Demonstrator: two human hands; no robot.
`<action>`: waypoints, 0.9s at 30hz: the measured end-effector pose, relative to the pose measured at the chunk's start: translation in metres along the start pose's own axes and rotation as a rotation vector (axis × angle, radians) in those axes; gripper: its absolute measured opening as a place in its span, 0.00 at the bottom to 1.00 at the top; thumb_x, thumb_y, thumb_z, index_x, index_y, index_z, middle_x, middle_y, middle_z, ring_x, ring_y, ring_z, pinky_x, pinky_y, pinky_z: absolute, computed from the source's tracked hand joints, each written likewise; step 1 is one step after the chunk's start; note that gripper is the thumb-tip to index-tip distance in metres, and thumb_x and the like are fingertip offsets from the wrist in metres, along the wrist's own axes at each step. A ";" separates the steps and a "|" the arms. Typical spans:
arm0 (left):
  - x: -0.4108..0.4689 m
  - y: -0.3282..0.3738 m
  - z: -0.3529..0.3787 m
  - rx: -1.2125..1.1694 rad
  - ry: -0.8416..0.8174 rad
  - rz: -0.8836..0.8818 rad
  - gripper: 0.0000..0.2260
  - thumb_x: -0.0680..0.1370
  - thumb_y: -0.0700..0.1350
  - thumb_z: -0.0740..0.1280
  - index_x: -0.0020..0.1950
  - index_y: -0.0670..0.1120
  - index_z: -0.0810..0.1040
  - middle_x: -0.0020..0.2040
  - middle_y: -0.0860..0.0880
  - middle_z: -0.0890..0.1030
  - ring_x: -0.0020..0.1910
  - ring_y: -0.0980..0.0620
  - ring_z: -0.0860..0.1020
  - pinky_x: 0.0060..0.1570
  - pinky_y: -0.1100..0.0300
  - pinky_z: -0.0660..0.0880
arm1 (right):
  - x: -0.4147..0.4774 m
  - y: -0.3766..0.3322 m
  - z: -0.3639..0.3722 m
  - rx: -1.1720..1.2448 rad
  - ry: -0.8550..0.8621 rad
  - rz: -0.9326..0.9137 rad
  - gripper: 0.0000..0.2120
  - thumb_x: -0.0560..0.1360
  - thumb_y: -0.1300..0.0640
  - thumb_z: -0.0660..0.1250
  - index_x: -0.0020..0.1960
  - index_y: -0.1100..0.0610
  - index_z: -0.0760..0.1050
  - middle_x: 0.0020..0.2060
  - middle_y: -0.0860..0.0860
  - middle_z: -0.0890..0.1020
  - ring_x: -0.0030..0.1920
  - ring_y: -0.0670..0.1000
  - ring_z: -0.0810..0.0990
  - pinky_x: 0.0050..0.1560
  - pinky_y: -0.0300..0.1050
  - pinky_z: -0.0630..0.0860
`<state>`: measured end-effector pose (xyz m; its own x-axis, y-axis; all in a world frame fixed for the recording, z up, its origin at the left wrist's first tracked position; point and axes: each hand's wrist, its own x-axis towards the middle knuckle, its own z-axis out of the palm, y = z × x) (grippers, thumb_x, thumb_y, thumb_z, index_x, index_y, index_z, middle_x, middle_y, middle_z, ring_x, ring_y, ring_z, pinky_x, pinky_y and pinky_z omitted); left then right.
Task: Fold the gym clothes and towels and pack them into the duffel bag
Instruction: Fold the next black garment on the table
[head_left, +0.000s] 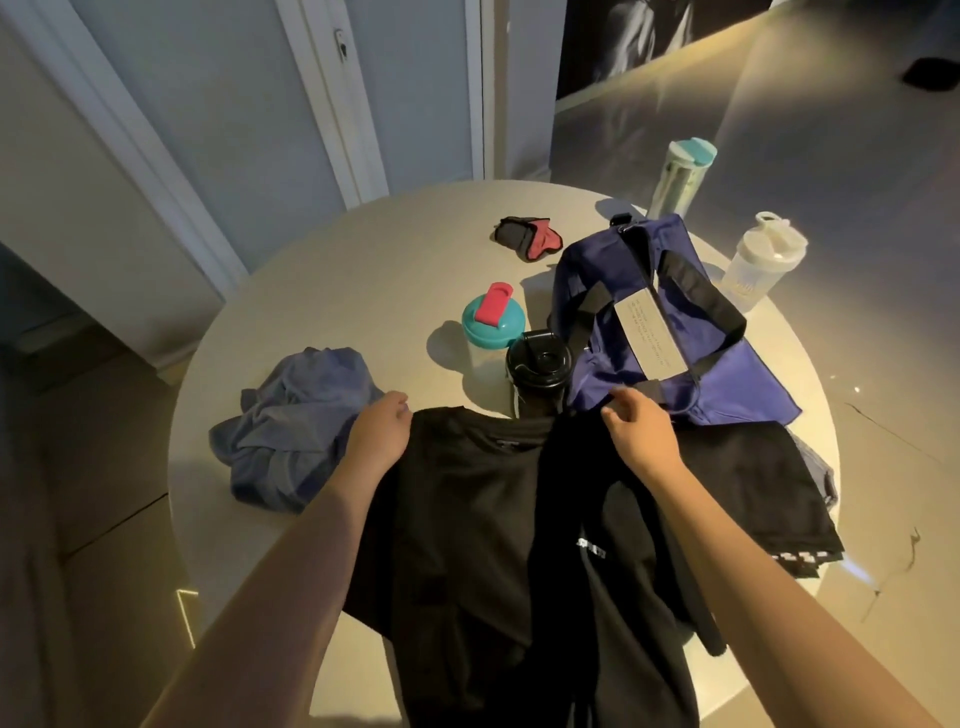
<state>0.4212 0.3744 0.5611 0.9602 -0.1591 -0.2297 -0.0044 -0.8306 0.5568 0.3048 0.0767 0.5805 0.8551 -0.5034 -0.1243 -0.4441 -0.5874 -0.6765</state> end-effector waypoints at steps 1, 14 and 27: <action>-0.011 -0.003 0.007 0.004 0.001 0.031 0.13 0.81 0.45 0.57 0.63 0.44 0.74 0.58 0.45 0.78 0.56 0.46 0.76 0.58 0.51 0.73 | -0.009 0.004 0.004 -0.008 0.007 -0.023 0.15 0.75 0.60 0.65 0.62 0.60 0.75 0.56 0.57 0.80 0.57 0.58 0.77 0.55 0.51 0.73; -0.139 -0.074 0.079 0.591 -0.369 0.137 0.35 0.79 0.62 0.56 0.78 0.49 0.43 0.78 0.52 0.40 0.77 0.51 0.41 0.73 0.47 0.48 | -0.131 0.064 0.054 -0.550 0.110 -0.212 0.20 0.58 0.63 0.79 0.49 0.62 0.81 0.49 0.59 0.83 0.49 0.62 0.81 0.45 0.54 0.78; -0.173 -0.071 0.072 0.466 0.109 0.104 0.21 0.75 0.49 0.68 0.67 0.44 0.73 0.66 0.45 0.74 0.66 0.45 0.71 0.63 0.48 0.68 | -0.165 0.073 0.062 -0.531 0.187 -0.171 0.11 0.61 0.64 0.76 0.42 0.62 0.78 0.39 0.58 0.78 0.39 0.63 0.77 0.38 0.51 0.74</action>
<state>0.2357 0.4224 0.5031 0.9714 -0.2181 -0.0934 -0.2028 -0.9676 0.1503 0.1480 0.1561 0.5063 0.8862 -0.4481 0.1175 -0.4181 -0.8829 -0.2136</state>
